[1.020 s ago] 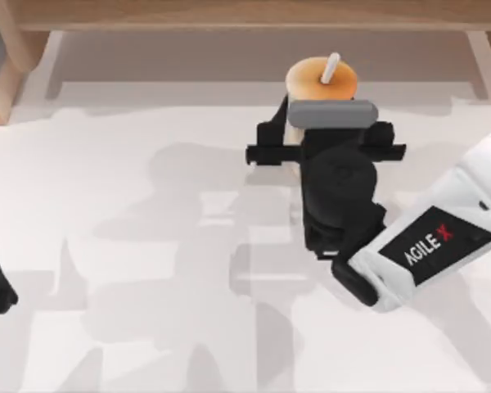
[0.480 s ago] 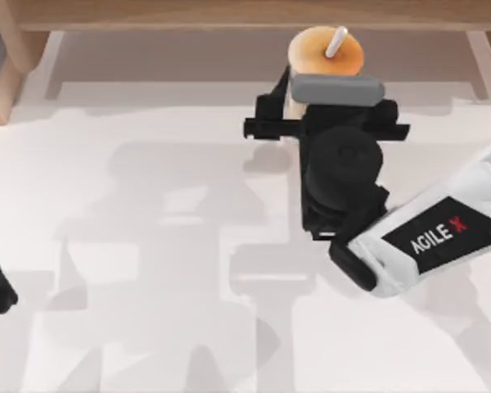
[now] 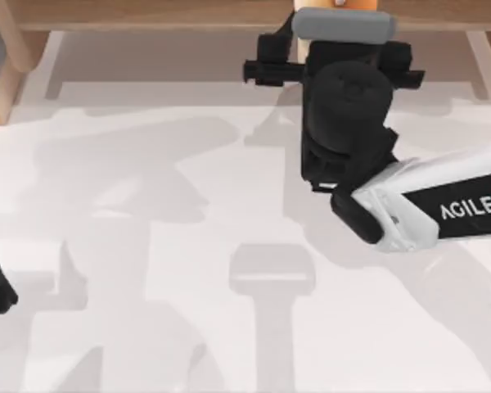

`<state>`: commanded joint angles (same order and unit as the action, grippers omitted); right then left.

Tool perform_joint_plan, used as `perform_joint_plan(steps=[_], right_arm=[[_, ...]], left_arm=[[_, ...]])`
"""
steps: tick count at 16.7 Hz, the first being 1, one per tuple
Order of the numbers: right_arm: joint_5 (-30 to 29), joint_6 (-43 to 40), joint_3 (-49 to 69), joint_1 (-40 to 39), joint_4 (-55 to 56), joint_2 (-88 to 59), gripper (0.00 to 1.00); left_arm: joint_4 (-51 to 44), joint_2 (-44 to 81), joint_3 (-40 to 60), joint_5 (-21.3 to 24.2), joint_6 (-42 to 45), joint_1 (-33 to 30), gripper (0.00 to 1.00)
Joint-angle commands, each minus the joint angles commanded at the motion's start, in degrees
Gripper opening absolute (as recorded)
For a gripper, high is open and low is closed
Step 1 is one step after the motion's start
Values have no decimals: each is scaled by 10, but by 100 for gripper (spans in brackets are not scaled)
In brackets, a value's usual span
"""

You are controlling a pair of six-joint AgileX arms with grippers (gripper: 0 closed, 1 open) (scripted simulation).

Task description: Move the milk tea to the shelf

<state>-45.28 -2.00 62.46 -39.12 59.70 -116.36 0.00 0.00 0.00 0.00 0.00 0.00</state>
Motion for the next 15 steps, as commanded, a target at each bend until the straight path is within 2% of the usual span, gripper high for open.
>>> perform_joint_plan(steps=[5, 11, 15], right_arm=[[33, 3, 85, 27, -144, 46, 0], [111, 28, 195, 93, -334, 52, 0], [157, 46, 254, 121, -419, 49, 0]], left_arm=[[0, 0, 0, 0, 0, 0, 100], [0, 0, 0, 0, 0, 0, 100], [0, 0, 0, 0, 0, 0, 100]])
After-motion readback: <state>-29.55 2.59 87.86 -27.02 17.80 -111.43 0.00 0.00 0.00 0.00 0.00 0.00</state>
